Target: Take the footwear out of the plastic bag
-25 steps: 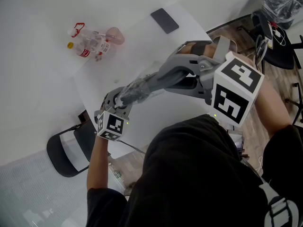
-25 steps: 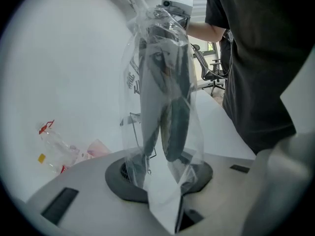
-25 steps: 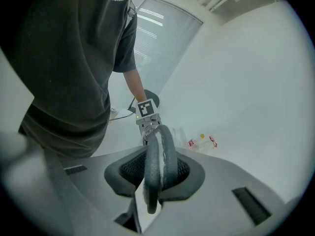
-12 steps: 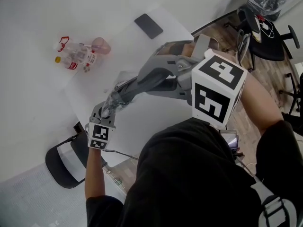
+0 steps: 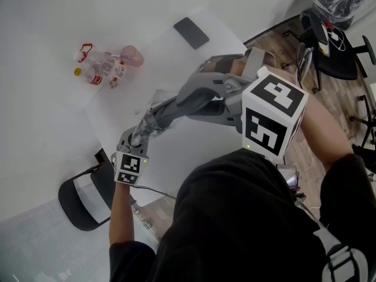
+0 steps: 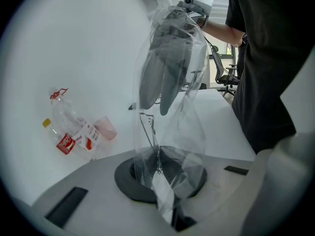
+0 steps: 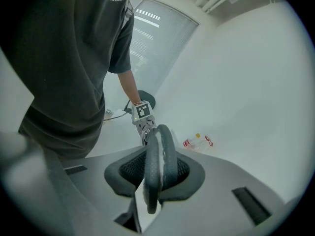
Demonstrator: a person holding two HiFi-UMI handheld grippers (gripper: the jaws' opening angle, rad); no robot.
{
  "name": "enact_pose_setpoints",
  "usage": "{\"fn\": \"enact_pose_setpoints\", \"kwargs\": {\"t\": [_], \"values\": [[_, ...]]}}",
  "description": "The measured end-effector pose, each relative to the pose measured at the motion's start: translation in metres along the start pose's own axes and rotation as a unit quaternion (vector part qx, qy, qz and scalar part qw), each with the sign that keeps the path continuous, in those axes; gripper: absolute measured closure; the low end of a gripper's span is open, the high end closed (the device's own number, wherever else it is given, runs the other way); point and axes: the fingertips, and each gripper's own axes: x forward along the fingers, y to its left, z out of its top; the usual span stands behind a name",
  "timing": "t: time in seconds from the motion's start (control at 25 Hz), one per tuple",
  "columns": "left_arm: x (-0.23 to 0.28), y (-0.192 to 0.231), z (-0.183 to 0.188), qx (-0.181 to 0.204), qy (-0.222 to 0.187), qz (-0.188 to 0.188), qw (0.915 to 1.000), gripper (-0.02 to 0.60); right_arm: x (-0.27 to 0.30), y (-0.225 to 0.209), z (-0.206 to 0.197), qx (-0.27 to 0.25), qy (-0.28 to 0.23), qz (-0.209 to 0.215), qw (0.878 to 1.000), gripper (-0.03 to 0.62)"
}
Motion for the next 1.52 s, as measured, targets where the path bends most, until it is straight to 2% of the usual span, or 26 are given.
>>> {"fn": "enact_pose_setpoints", "kwargs": {"t": [0.2,0.88,1.52], "values": [[0.001,-0.003,-0.007,-0.009,0.005,0.000,0.9999,0.549,-0.001,0.001,-0.002,0.006,0.001,-0.004,1.000,0.516],[-0.002,-0.001,-0.010,-0.005,0.015,0.004,0.9999,0.549,0.000,0.000,-0.002,0.000,0.003,-0.002,1.000,0.514],[0.001,-0.002,-0.030,-0.031,0.029,-0.010,0.9990,0.555,-0.004,-0.003,-0.010,0.015,0.010,-0.011,1.000,0.514]]}}
